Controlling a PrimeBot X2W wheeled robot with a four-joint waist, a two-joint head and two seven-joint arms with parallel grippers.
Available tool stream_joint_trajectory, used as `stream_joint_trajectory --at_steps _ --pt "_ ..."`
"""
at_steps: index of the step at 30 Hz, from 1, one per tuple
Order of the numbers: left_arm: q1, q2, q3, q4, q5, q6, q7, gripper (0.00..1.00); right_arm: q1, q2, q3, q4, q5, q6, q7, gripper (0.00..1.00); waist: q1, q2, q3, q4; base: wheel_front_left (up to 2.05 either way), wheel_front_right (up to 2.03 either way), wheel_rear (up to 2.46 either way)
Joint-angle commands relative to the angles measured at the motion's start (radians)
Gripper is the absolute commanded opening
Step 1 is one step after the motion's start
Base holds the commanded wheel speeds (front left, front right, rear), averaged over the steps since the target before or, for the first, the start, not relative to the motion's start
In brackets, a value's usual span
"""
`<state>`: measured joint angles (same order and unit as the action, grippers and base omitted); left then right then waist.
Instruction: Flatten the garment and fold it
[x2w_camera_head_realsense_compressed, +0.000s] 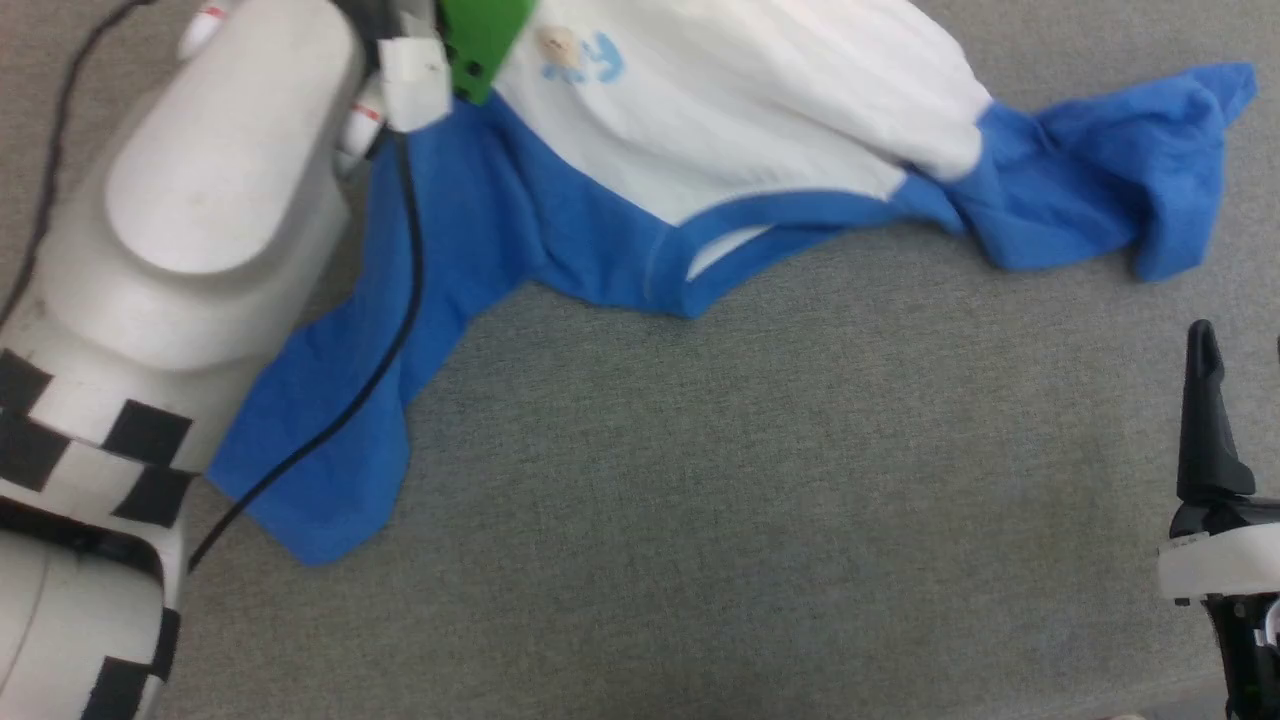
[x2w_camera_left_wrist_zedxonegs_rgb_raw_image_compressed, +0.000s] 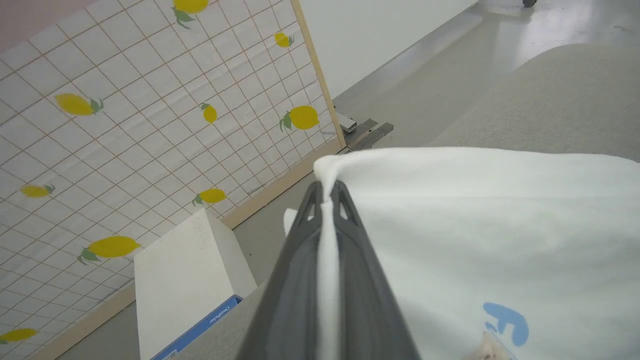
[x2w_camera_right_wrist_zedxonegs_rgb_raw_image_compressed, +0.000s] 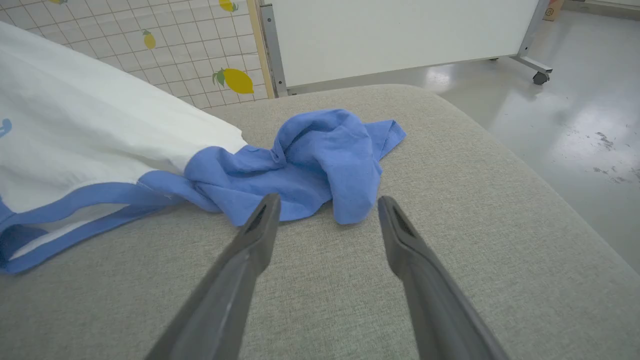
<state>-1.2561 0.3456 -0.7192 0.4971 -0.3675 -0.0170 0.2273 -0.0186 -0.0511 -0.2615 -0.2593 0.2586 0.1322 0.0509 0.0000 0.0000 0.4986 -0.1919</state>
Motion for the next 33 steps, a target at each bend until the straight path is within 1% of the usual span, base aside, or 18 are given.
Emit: stream_joint_trajectory --at_steps 1,2,3,6,10,13,18,20,23,27,28,32,33 --pt "-0.006 0.015 0.002 0.019 0.015 0.014 -0.009 0.00 -0.021 0.001 0.008 0.006 0.009 -0.002 -0.012 1.00 0.0000 0.0000 0.029 -0.026 0.00 0.00 0.00" --pt "-0.002 0.022 0.002 0.034 0.020 0.022 -0.012 0.37 -0.025 0.001 0.012 0.010 0.011 -0.002 -0.015 1.00 0.0000 0.0000 0.037 -0.032 0.00 0.00 0.00" --pt "0.003 0.024 0.005 0.044 0.021 0.031 -0.021 1.00 -0.028 0.001 0.015 0.014 0.012 -0.002 -0.017 1.00 0.0000 0.0000 0.042 -0.036 0.00 0.00 0.00" --pt "0.030 0.008 0.019 0.073 0.008 0.064 -0.056 1.00 -0.037 0.001 0.014 0.024 0.012 -0.002 -0.024 1.00 0.0000 0.0000 0.058 -0.038 0.00 0.00 0.00" --pt "0.046 -0.016 0.030 0.087 -0.007 0.082 -0.107 1.00 -0.044 0.001 0.009 0.030 0.006 -0.002 -0.023 1.00 0.0000 0.0000 0.062 -0.019 0.00 0.00 0.00" --pt "0.046 -0.018 0.043 0.074 -0.011 0.097 -0.156 1.00 -0.048 0.001 0.005 0.029 -0.003 -0.002 -0.022 1.00 0.0000 0.0000 0.043 0.001 0.00 0.00 0.00" --pt "0.087 -0.001 0.052 -0.018 -0.014 0.112 -0.224 1.00 -0.038 0.001 0.000 0.025 -0.015 -0.002 -0.010 1.00 0.0000 0.0000 -0.020 0.037 0.00 0.00 0.00" --pt "0.138 0.013 0.065 -0.093 -0.031 0.131 -0.236 1.00 -0.026 0.001 -0.004 0.022 -0.017 -0.002 -0.001 1.00 0.0000 0.0000 -0.053 0.054 0.00 0.00 0.00" --pt "0.240 0.049 0.078 -0.221 -0.048 0.174 -0.228 1.00 -0.008 0.001 -0.013 0.017 -0.017 -0.002 0.010 1.00 0.0000 0.0000 -0.092 0.074 0.00 0.00 0.00" --pt "0.425 0.131 0.072 -0.401 -0.049 0.247 -0.177 1.00 0.017 0.001 -0.023 0.005 -0.014 -0.002 0.025 1.00 0.0000 0.0000 -0.125 0.098 0.00 0.00 0.00" --pt "0.495 0.167 0.060 -0.457 -0.039 0.275 -0.153 1.00 0.024 0.001 -0.026 0.000 -0.013 -0.002 0.030 1.00 0.0000 0.0000 -0.132 0.104 0.00 0.00 0.00" --pt "0.696 0.251 0.022 -0.578 -0.030 0.353 -0.066 1.00 0.037 0.001 -0.027 -0.016 -0.011 -0.002 0.045 1.00 0.0000 0.0000 -0.141 0.118 0.00 0.00 0.00" --pt "0.733 0.260 0.018 -0.593 -0.035 0.368 -0.052 1.00 0.040 0.001 -0.028 -0.021 -0.012 -0.002 0.048 1.00 0.0000 0.0000 -0.140 0.121 0.00 0.00 0.00"
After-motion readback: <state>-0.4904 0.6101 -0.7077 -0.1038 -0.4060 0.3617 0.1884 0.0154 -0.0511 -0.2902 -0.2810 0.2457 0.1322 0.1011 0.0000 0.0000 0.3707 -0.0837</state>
